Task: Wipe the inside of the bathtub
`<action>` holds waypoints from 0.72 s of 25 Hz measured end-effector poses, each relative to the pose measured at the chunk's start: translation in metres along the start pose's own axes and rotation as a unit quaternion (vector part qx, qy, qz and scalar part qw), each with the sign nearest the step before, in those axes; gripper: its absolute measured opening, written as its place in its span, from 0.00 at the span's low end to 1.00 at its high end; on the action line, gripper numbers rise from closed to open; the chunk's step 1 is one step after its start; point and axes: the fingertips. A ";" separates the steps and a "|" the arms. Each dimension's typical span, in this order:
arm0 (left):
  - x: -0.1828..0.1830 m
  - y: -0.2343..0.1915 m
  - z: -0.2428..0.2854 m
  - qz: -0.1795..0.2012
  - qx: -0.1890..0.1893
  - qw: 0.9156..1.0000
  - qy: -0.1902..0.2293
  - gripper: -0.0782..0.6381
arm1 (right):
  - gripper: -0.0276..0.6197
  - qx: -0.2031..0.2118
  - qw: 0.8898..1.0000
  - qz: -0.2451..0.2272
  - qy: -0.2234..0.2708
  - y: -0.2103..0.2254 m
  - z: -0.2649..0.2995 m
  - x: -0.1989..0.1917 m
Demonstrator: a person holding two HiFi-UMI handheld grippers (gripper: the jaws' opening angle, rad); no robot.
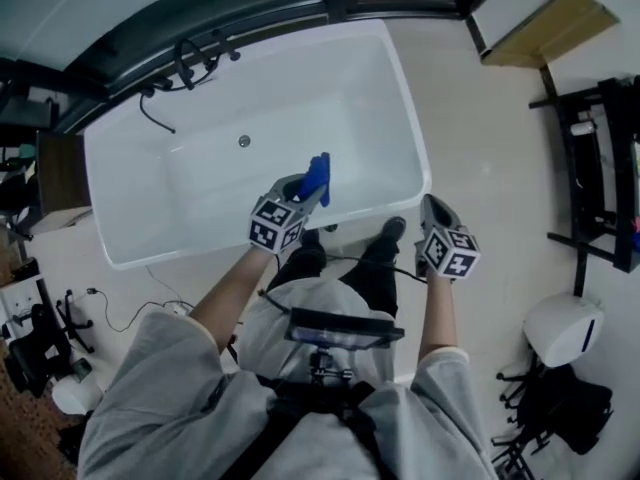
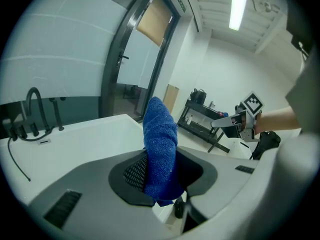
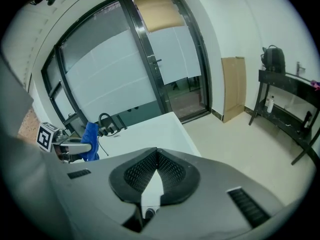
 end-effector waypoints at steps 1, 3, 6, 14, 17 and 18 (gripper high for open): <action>0.003 -0.001 -0.014 0.002 0.006 1.000 0.005 0.28 | 0.06 0.001 1.000 0.002 0.002 -0.007 -0.008 -0.001; 0.009 0.000 -0.042 0.009 0.022 1.000 0.018 0.28 | 0.06 0.006 1.000 -0.002 0.004 -0.020 -0.025 -0.003; 0.016 0.004 -0.077 0.013 0.054 0.998 0.041 0.28 | 0.06 0.023 1.000 -0.021 0.002 -0.033 -0.045 -0.007; 0.002 0.024 -0.133 0.003 0.135 0.989 0.065 0.28 | 0.06 0.079 0.995 -0.064 0.006 -0.049 -0.065 -0.012; -0.011 0.036 -0.152 -0.011 0.157 0.985 0.064 0.28 | 0.06 0.095 0.993 -0.070 0.011 -0.051 -0.077 -0.018; -0.015 0.040 -0.159 -0.015 0.164 0.984 0.063 0.28 | 0.06 0.102 0.992 -0.072 0.010 -0.052 -0.081 -0.022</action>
Point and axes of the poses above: the fingertips, and each gripper's own axes: z forward along the fingers, y to its right, x out of its top, and after that the axes turned 9 degrees about x, right-handed
